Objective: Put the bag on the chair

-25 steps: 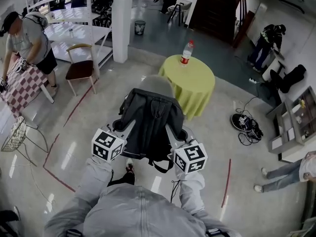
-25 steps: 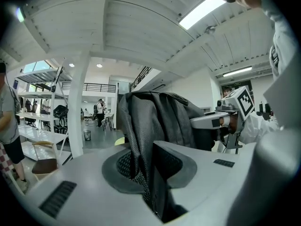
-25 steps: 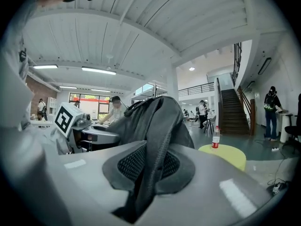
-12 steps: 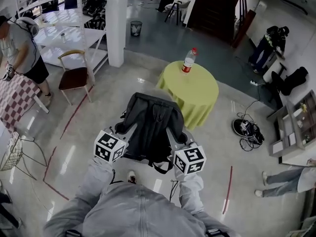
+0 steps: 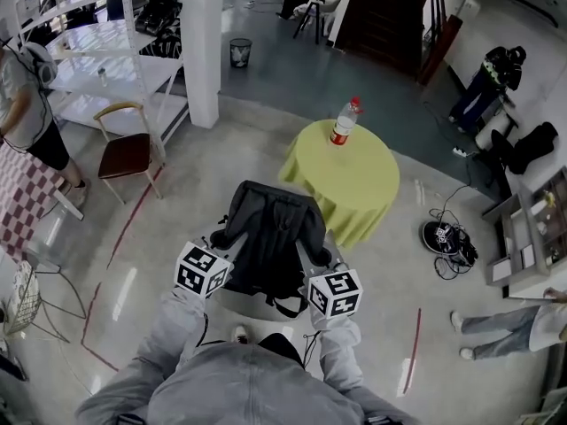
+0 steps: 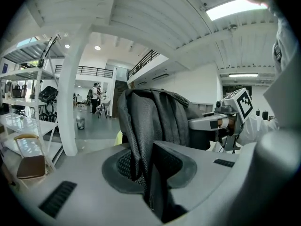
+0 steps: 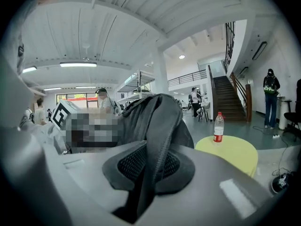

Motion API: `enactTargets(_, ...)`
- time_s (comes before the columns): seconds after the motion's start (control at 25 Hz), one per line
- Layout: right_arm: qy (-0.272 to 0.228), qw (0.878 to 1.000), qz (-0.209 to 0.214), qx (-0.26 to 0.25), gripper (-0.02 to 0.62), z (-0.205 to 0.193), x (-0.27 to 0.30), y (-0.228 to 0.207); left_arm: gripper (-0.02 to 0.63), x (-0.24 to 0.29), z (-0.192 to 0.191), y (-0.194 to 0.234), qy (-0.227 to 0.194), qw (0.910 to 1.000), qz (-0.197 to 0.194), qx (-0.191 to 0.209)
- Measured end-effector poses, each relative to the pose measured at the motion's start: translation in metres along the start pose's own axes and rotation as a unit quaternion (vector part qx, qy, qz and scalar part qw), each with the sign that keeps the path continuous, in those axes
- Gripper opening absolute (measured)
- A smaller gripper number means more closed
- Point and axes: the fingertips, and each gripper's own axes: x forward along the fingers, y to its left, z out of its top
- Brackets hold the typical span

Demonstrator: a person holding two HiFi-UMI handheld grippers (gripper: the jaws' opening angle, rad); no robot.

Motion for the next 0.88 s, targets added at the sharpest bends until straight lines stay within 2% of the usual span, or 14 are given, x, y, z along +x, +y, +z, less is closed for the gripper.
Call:
enactTargets(0.28, 0.049, 0.999, 0.006, 0.019, 0.046, -0.042, 0.044, -0.039, 0.063, 0.056, -0.039, 0.026, 0.049, 0.9981, -0.009, -0.037)
enactTargets(0.56, 0.091, 0.994, 0.019, 0.051, 0.046, -0.101, 0.085, -0.087, 0.063, 0.123, -0.086, 0.046, 0.094, 0.9938, -0.011, -0.059)
enactTargets(0.88, 0.154, 0.983, 0.055, 0.081, 0.046, -0.175, 0.124, -0.117, 0.063, 0.171, -0.153, 0.059, 0.159, 0.9810, 0.006, -0.111)
